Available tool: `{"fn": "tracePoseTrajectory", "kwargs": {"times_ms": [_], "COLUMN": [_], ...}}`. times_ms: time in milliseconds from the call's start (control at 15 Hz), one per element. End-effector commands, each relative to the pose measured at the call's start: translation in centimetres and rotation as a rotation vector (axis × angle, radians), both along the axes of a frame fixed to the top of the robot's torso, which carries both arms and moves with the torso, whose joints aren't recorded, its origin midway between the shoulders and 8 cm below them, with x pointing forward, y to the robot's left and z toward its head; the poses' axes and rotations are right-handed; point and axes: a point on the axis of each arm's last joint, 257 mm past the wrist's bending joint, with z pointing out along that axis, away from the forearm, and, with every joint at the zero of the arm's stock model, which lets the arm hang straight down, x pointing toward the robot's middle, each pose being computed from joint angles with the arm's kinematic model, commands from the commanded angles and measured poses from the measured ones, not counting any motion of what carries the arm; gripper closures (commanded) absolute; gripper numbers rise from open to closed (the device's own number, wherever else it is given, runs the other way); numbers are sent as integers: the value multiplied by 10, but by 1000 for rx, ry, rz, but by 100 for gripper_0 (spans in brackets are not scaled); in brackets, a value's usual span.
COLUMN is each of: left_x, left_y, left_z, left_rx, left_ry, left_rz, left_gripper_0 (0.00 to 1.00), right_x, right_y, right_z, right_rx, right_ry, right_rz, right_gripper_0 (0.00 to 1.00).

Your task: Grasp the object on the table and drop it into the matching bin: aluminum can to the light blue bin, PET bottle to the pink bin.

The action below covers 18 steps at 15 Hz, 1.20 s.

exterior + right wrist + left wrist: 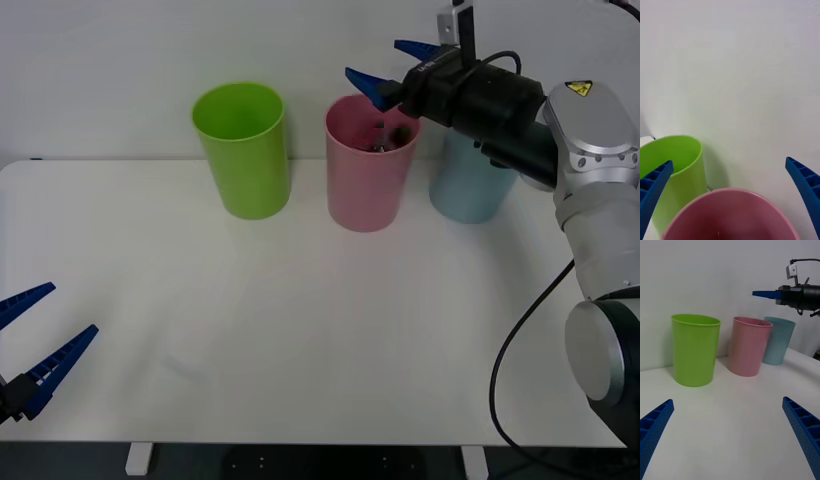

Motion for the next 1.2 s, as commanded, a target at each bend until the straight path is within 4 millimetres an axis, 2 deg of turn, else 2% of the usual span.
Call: {"fn": "tracePoseTrajectory", "kwargs": {"times_ms": [67, 333, 733, 1200], "left_x": [0, 0, 0, 0], "left_y": [0, 0, 0, 0], "left_z": [0, 0, 0, 0], "left_rx": [0, 0, 0, 0], "left_ry": [0, 0, 0, 0], "left_rz": [0, 0, 0, 0], "left_gripper_0": [0, 0, 0, 0], "right_x": [-8, -20, -53, -103], "right_y": [-9, -28, -70, -121], "right_z": [-2, -4, -11, -38], "right_rx": [10, 19, -5, -49], "right_ry": [1, -13, -71, -79], "right_rz": [30, 53, 32, 27], "right_gripper_0": [0, 0, 0, 0]}}
